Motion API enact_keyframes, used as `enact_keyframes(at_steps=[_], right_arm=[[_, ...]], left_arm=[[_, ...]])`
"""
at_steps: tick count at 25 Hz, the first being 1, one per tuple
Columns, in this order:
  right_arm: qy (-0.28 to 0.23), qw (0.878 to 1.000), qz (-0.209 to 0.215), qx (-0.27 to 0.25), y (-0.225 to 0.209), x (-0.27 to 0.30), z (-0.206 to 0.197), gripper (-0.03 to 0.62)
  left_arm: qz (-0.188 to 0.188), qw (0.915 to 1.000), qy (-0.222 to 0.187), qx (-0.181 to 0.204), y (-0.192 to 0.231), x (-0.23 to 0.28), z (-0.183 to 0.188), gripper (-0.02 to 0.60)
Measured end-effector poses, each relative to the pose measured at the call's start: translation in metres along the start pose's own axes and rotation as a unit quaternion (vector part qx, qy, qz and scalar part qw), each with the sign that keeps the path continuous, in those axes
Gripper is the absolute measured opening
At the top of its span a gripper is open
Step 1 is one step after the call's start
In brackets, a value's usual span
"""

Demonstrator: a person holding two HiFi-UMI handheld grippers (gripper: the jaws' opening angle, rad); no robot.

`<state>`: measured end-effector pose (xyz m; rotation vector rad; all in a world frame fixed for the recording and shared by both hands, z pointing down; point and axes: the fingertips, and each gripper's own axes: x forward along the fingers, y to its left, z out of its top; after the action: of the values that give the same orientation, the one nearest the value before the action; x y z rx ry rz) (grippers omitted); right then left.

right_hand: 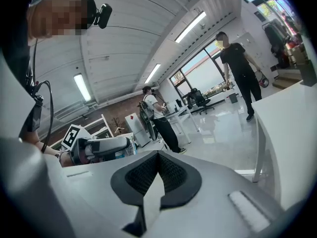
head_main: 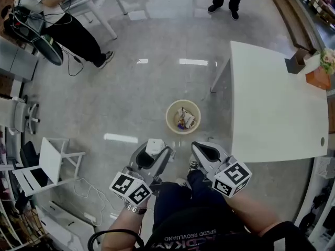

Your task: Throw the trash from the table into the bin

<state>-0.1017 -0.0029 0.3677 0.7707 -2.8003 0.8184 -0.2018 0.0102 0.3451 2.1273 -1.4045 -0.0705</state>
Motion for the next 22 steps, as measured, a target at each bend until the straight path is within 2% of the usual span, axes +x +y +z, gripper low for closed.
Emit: enact_keyframes(at_steps=[8, 15, 19, 22], right_arm=[[-0.011, 0.996, -0.073, 0.042, -0.048, 0.021, -0.019, 0.000], [-0.008, 0.988, -0.151, 0.044, -0.076, 0.049, -0.060, 0.000], [-0.007, 0.981, -0.191, 0.042, -0.096, 0.068, -0.092, 0.000], [0.002, 0.976, -0.214, 0.040, -0.119, 0.085, -0.122, 0.000]], left_arm=[[-0.047, 0.9981, 0.038, 0.014, 0.032, 0.061, -0.016, 0.238], [-0.084, 0.9937, 0.074, -0.002, 0.082, 0.100, -0.042, 0.238], [-0.101, 0.9903, 0.094, 0.016, 0.107, 0.117, -0.067, 0.238], [-0.109, 0.9872, 0.111, 0.034, 0.126, 0.132, -0.098, 0.238]])
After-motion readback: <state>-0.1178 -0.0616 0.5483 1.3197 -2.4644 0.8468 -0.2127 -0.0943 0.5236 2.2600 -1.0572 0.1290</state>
